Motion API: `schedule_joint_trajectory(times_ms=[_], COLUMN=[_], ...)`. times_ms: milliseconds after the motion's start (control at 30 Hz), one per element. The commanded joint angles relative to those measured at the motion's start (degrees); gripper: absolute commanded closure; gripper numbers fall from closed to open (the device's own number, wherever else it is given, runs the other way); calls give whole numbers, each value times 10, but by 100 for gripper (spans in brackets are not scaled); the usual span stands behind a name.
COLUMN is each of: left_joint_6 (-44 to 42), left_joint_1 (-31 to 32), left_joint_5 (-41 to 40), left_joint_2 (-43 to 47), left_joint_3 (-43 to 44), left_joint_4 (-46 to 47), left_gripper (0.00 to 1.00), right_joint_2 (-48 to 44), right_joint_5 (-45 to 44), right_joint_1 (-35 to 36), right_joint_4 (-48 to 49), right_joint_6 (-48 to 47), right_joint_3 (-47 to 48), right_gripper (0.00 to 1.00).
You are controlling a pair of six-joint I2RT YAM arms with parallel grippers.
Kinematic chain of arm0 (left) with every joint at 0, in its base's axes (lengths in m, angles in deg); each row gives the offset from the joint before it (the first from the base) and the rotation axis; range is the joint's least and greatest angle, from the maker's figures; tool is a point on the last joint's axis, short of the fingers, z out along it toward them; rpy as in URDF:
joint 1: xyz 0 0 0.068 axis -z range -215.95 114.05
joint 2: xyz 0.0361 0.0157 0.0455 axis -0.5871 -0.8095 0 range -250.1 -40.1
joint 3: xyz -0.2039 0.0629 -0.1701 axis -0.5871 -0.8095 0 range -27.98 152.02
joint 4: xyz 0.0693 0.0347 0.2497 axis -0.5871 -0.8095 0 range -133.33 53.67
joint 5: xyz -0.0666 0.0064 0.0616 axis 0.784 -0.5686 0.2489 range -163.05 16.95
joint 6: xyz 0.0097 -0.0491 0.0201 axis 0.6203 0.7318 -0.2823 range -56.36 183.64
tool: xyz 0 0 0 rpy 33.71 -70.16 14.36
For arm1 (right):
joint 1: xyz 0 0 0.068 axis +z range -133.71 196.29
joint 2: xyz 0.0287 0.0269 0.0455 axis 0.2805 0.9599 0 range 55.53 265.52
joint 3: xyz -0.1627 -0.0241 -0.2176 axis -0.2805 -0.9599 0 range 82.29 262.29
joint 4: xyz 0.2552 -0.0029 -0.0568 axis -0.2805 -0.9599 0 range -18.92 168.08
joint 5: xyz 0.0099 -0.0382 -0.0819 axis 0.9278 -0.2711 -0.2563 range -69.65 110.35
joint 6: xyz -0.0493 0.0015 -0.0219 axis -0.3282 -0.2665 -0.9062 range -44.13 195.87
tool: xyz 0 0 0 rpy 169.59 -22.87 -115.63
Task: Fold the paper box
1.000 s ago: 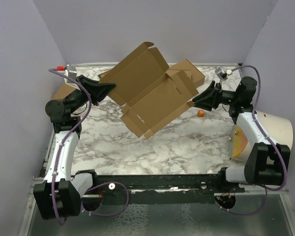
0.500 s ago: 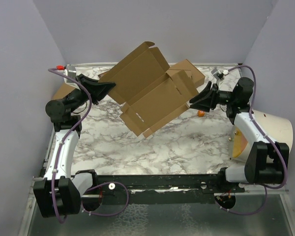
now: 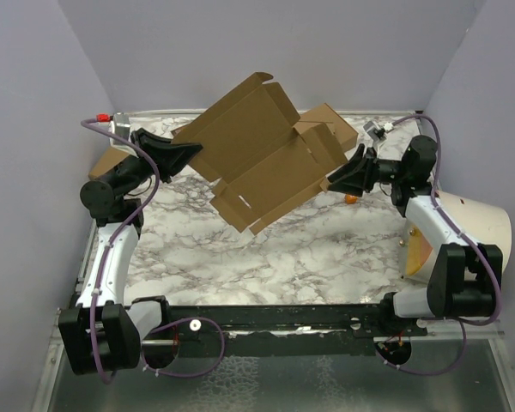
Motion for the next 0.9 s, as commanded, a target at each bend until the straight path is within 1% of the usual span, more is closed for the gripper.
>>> schedule_joint_trajectory(times_ms=[0, 300, 367, 467, 700, 867], left_joint_6=[50, 94, 96, 96, 98, 103], left_joint_1=[-5, -5, -5, -5, -4, -5], left_joint_5=[-1, 1, 2, 1, 2, 1], left_joint_2=[-9, -23, -24, -23, -21, -23], left_joint_3=[-5, -12, -14, -17, -19, -22], left_joint_4=[87, 141, 144, 146, 147, 154], left_gripper=[100, 100, 100, 100, 100, 100], right_joint_2=[7, 4, 0, -3, -3, -1], right_joint_5=[-1, -24, -29, -36, -43, -50], right_joint_1=[10, 11, 11, 11, 11, 11], right_joint_4=[47, 154, 194, 239, 292, 309], right_joint_6=[31, 108, 133, 164, 202, 214], right_joint_3=[-13, -44, -55, -66, -77, -80], right_gripper=[55, 57, 58, 62, 69, 70])
